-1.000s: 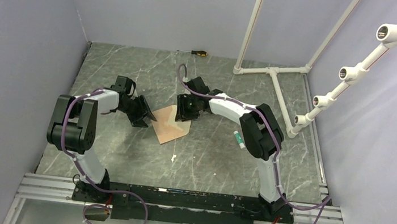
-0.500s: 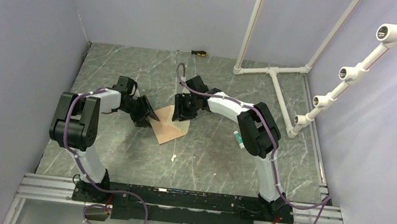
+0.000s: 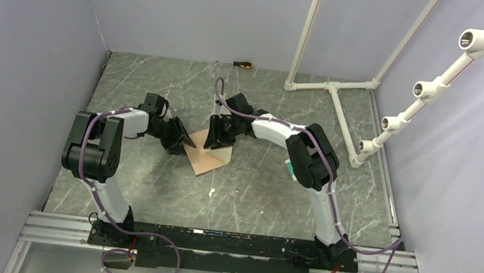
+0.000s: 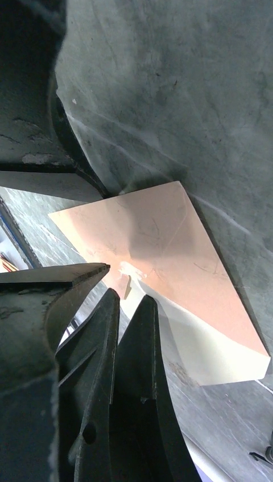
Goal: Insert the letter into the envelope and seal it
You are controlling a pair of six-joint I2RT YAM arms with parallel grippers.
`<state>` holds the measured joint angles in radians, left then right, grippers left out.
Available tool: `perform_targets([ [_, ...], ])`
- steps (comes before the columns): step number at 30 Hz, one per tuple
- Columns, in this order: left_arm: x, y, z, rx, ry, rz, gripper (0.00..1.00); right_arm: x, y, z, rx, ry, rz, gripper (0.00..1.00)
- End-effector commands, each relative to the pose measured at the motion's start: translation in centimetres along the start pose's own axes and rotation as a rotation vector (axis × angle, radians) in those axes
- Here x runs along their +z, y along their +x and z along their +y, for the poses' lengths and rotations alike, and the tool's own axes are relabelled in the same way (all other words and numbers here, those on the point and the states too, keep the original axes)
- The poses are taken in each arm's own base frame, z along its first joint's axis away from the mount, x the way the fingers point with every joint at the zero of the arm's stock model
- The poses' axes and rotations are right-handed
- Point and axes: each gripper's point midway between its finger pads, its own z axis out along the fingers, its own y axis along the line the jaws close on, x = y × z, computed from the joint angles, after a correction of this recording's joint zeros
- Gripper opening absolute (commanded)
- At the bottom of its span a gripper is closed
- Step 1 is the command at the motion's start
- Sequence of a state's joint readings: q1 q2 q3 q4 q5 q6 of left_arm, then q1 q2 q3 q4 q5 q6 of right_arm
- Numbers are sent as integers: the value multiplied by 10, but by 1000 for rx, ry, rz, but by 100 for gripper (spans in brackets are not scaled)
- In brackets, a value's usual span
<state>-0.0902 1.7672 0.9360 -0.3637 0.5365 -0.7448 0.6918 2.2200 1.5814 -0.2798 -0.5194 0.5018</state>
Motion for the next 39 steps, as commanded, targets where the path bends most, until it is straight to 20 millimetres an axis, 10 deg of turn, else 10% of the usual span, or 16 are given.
perform_targets([
  [1, 14, 7, 23, 10, -71, 9, 51, 3, -6, 11, -18, -68, -24, 41],
  [14, 0, -1, 5, 105, -26, -22, 67, -10, -26, 7, -60, -73, -148, 42],
  [19, -28, -11, 43, 87, -322, -87, 79, -55, -39, 3, -70, 25, -252, 45],
  [23, -41, -11, 35, 146, -303, -110, 84, -103, -45, -5, -29, 107, -335, 50],
  [32, -40, -14, -20, 204, -39, -115, 82, -168, -20, -78, 168, 446, -389, 56],
  [39, -57, -25, -43, 273, 7, -172, 93, -236, 54, -156, 268, 833, -276, 72],
])
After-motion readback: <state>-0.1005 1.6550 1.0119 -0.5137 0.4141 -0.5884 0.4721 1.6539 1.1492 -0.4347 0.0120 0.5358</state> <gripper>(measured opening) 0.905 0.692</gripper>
